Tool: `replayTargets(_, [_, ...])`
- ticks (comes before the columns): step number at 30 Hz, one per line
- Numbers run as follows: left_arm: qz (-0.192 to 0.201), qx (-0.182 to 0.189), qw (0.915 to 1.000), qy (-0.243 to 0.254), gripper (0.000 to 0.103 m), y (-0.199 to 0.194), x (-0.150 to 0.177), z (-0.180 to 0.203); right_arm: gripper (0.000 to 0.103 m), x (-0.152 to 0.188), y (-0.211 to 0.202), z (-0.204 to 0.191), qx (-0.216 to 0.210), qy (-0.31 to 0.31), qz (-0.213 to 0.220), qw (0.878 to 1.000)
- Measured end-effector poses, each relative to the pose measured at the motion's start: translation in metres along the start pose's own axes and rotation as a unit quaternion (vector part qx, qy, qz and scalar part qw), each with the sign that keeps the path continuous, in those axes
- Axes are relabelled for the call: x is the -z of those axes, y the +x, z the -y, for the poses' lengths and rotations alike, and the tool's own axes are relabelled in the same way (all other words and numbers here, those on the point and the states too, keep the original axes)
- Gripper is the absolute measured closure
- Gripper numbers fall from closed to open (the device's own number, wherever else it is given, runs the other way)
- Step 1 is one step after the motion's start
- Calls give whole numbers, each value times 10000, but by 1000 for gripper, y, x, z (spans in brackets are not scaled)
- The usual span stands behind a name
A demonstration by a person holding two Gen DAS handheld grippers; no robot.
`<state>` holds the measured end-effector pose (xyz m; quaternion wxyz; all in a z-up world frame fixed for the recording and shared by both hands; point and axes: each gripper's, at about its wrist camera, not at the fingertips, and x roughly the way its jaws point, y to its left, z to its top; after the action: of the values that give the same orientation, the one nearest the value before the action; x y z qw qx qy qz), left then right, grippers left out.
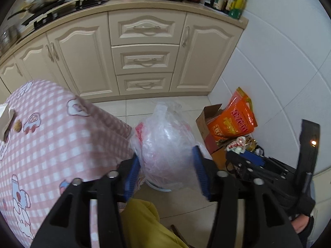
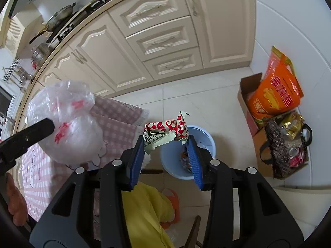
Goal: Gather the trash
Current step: 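Carry the bag and wrapper over the wastebasket with both grippers, then open both grippers to drop the bag and wrapper into the wastebasket, then move both tools back over the table toward the paper cup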
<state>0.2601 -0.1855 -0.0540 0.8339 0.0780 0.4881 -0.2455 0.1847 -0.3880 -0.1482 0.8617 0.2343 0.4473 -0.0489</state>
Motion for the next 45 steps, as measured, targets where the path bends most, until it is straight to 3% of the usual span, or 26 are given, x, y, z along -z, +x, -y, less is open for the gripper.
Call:
replayTargets(1, [-5,-30,10000,28,34,2,-1,3,62,1,-1,4,29,30,-5,10000])
replayTargets(6, [-2,-112,9999,98,34,5,1,5,62,5,-1,13,147,123,-53,9998])
replayTargets(12, [50,-246,9996,-86,34,-5,6,-18,58,1,11,-10,84,-66,-273,9996])
replayTargets(14, [81,-349,9993,-122,34,-10,8,-26,50,-5,10,-20,-72,-109,-265,9996])
replayTargets(16, [106,-483,9987,-158,33,-16,9,-36,17,-13,6,-31,-164,-156,-201,9995])
replayTargets(19, [167,-637,9974,-278,32,-25,10,-52,16,-18,1,-40,-192,-101,-84,9997])
replayTargets(32, [278,-804,9944,-624,30,-44,24,-101,16,-12,16,-87,-297,-331,-460,9979])
replayTargets(40, [427,-983,9874,-1166,25,-64,39,-162,16,-13,22,-164,-506,-861,-496,9938])
replayTargets(45, [521,-1221,9776,-1632,25,-80,54,-210,16,-3,29,-226,-710,-1343,-476,9872])
